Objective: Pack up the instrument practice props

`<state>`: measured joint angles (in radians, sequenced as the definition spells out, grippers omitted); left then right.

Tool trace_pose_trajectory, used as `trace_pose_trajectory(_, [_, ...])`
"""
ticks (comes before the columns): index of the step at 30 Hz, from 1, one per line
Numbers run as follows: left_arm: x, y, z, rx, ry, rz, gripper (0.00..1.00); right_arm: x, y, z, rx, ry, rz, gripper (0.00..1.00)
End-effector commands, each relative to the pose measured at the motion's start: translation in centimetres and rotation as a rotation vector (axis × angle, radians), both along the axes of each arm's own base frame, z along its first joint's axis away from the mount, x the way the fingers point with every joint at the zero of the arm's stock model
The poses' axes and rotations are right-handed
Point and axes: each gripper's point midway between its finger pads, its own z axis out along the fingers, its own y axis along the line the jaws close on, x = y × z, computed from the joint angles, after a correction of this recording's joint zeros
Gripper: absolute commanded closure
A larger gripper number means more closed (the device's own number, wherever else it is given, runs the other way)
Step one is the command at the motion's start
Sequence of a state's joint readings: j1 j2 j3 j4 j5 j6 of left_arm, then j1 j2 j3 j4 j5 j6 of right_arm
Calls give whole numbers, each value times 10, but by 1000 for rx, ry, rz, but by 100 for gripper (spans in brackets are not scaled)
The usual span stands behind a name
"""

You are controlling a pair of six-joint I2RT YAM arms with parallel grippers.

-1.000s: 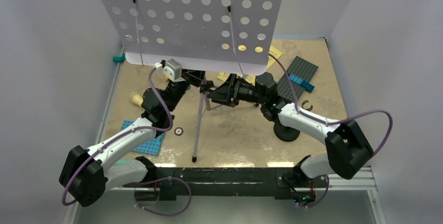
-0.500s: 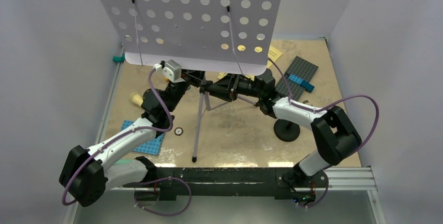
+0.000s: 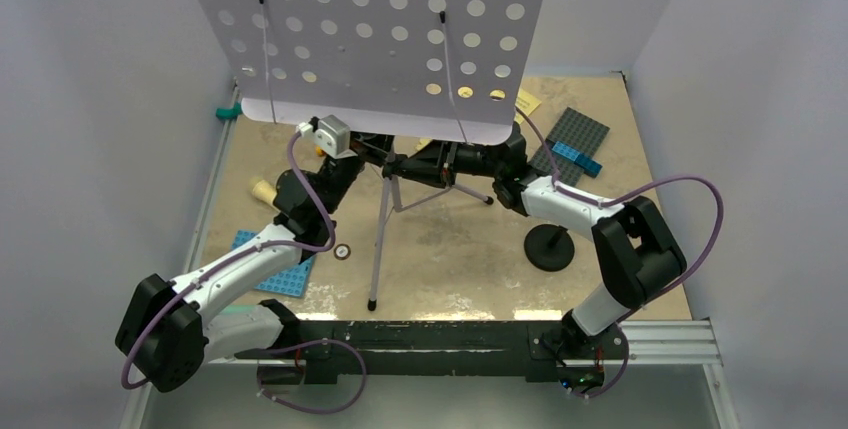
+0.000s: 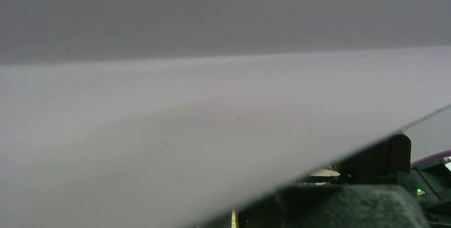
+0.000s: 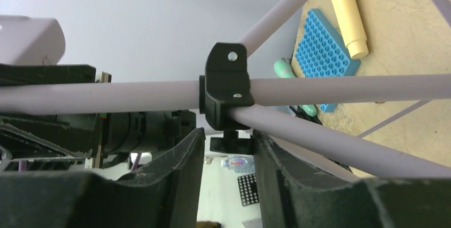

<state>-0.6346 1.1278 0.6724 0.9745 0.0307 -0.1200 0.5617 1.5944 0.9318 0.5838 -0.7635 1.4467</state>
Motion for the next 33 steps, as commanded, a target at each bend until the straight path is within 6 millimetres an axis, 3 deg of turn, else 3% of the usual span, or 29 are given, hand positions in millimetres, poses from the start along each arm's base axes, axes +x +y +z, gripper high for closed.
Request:
trace_pose_trajectory(1, [5, -22, -67, 107, 189, -66, 100, -20, 5, 40, 82, -111, 115, 54])
trace_pose_trajectory(6, [5, -24, -66, 112, 183, -62, 100, -23, 7, 39, 79, -92, 129, 53])
trace_pose_trajectory(12, [6, -28, -66, 117, 185, -68, 100, -26, 14, 47, 93, -103, 167, 70])
trace_pose_trajectory(17, [4, -33, -71, 130, 194, -77, 100, -25, 17, 50, 63, -176, 171, 100])
trace_pose_trajectory(19, [4, -34, -76, 137, 205, -75, 100, -23, 16, 49, 32, -240, 153, 100])
trace_pose_trajectory(22, [6, -34, -83, 149, 235, -67, 100, -17, 15, 45, -59, -414, 115, 100])
trace_pose_trajectory(23, [7, -34, -86, 155, 250, -64, 100, -12, 14, 36, -133, -462, 89, 100])
trace_pose_trajectory(28, [12, -32, -98, 170, 296, -41, 100, 1, 8, 3, -526, -917, -23, 100])
trace_pose_trajectory(30, [13, -33, -101, 170, 304, -41, 100, 16, 1, -10, -691, -1137, -115, 100])
trace_pose_trajectory(33, [14, -35, -106, 167, 319, -45, 100, 23, -4, -15, -833, -1399, -195, 100])
